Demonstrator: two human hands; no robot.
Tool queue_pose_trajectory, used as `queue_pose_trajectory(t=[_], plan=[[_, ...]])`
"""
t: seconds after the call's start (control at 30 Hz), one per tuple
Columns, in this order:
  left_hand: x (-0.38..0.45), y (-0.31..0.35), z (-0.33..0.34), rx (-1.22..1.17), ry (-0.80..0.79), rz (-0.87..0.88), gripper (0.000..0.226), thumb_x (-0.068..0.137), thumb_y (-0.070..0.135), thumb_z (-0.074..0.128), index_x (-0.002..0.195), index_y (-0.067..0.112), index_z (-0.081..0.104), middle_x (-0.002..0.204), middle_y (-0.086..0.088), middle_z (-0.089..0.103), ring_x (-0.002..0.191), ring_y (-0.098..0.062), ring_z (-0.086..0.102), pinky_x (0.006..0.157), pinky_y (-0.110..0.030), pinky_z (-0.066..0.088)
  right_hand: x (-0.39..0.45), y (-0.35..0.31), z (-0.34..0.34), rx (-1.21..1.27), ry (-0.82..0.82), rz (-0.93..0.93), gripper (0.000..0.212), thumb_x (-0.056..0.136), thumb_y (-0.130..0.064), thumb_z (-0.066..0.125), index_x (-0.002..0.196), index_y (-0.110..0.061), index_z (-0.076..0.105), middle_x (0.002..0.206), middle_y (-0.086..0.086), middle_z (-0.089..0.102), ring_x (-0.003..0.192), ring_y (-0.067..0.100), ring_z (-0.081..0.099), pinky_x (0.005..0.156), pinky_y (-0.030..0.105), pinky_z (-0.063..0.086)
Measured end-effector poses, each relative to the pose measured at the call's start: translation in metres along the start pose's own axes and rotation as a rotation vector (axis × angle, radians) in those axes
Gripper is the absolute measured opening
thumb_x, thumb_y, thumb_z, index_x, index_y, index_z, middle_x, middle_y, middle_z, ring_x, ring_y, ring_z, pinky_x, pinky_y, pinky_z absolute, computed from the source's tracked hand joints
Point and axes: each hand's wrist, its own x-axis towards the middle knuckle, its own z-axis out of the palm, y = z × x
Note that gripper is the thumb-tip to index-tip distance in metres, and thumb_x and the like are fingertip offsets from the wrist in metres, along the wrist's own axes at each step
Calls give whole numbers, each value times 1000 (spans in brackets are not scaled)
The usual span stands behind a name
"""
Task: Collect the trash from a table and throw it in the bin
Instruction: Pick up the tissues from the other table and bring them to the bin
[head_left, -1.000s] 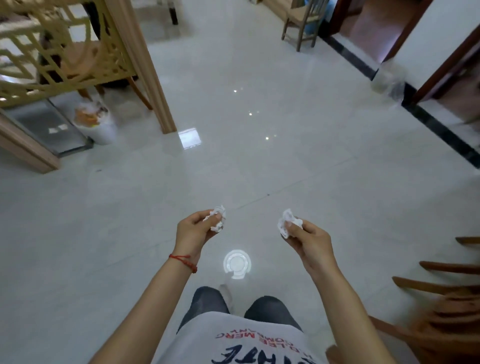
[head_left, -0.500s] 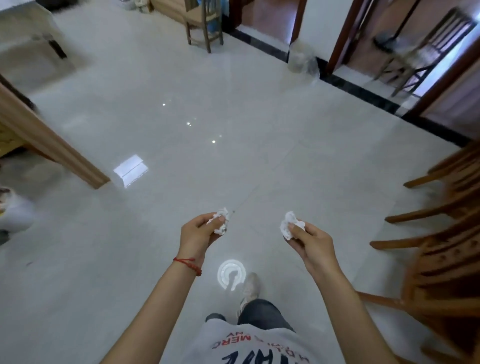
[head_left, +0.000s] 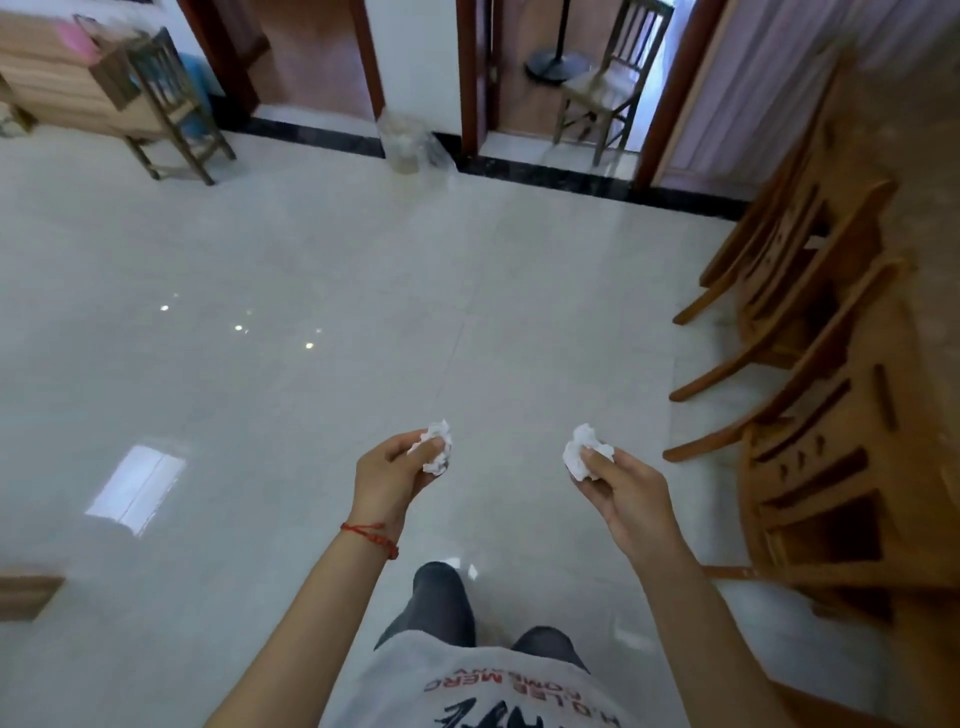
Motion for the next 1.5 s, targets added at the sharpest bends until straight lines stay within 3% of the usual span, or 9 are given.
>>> queue_pose_trajectory(t=[0.1, 0.3, 0.6, 0.83, 1.13, 1.33, 1.5], plan=[[40, 19, 25, 33, -46, -14, 4, 80, 1, 64, 83, 2, 67, 89, -14, 66, 76, -20, 63, 70, -21, 57, 31, -17, 8, 41, 40, -18, 11, 85, -2, 60, 93, 4, 66, 85, 6, 66, 79, 13, 65, 67, 20, 55], [141, 64, 74, 70, -120, -37, 15, 80, 0, 63, 94, -7, 65, 89, -15, 66, 76, -21, 63, 69, -21, 57, 116, -60, 46, 71, 78, -38, 6, 84, -5, 63, 78, -4, 65, 74, 1, 65, 79, 14, 63, 67, 20, 53], [279, 165, 162, 129, -223, -21, 3, 79, 1, 65, 82, 1, 66, 95, -16, 66, 76, -20, 63, 68, -21, 57, 235, -151, 108, 137, 221, -53, 6, 80, -2, 66, 79, -6, 70, 81, 3, 71, 80, 16, 67, 68, 22, 57], [364, 201, 249, 139, -245, -59, 5, 79, 1, 65, 81, 5, 66, 86, -13, 65, 74, -18, 62, 74, -23, 55, 333, -213, 109, 155, 267, -43, 3, 80, -2, 66, 80, -3, 68, 82, 7, 68, 81, 18, 65, 67, 21, 57], [465, 257, 397, 118, -261, -74, 6, 78, 0, 66, 83, 2, 66, 91, -15, 65, 77, -20, 63, 66, -18, 56, 477, -342, 90, 149, 260, -81, 6, 78, -6, 68, 84, -6, 69, 82, 1, 71, 79, 13, 69, 76, 23, 56], [525, 294, 478, 150, -266, -74, 11, 79, 2, 67, 90, 1, 65, 88, -11, 66, 79, -21, 64, 65, -18, 56, 561, -415, 83, 158, 266, -74, 5, 79, -5, 65, 84, -6, 68, 87, 4, 69, 81, 13, 67, 66, 19, 56], [590, 318, 539, 156, -306, -89, 7, 80, 1, 65, 87, 3, 66, 87, -12, 66, 80, -21, 64, 68, -20, 56, 635, -459, 88, 172, 271, -67, 6, 82, -1, 62, 85, -4, 67, 86, 6, 67, 81, 14, 64, 69, 20, 56]])
